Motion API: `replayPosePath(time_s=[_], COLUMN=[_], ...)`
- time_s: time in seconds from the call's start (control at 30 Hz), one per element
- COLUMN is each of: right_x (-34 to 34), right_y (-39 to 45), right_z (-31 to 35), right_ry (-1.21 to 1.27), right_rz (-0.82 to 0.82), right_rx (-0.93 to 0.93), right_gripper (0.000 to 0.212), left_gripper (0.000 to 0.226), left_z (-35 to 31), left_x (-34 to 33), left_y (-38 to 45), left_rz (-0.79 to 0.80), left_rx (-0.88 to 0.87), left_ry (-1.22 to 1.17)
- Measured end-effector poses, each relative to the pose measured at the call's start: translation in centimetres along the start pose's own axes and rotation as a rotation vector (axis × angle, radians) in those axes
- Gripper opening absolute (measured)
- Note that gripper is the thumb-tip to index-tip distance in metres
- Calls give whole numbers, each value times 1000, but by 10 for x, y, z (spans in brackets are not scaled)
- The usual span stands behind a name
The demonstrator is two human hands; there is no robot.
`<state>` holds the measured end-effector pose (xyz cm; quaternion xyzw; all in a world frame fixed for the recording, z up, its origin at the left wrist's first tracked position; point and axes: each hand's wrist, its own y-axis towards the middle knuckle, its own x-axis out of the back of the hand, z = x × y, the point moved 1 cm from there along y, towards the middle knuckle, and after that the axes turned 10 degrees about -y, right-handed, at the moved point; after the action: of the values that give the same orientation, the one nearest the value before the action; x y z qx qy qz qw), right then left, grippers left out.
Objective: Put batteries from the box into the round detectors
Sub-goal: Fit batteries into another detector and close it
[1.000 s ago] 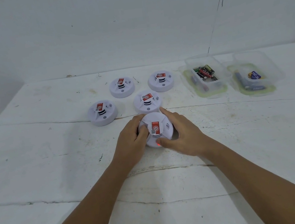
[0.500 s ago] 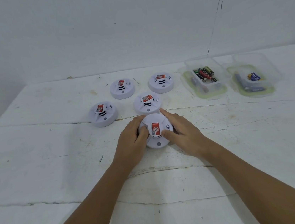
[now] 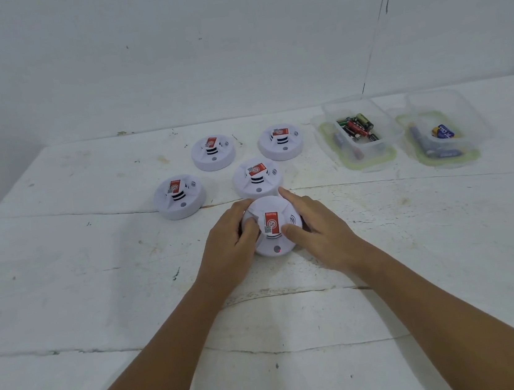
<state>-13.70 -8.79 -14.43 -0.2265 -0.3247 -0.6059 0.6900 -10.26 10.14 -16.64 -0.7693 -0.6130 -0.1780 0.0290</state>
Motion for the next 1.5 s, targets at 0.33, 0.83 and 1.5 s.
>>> replayPosePath(time_s=[0.33, 0.83, 1.5], right_x=[1, -1, -2], right_y=[-2, -1, 0], right_z=[1, -2, -5], right_ry=[-15, -12, -24], right_rz=[-8, -30, -24], right_rx=[25, 51, 37], right_gripper=[48, 45, 48], left_gripper=[34, 34, 35], left_z=[2, 2, 1], left_x=[-1, -1, -2], left_y=[0, 0, 0], left_rz=[-3, -11, -13], left_rx=[-3, -10, -4], left_ry=[6, 19, 14])
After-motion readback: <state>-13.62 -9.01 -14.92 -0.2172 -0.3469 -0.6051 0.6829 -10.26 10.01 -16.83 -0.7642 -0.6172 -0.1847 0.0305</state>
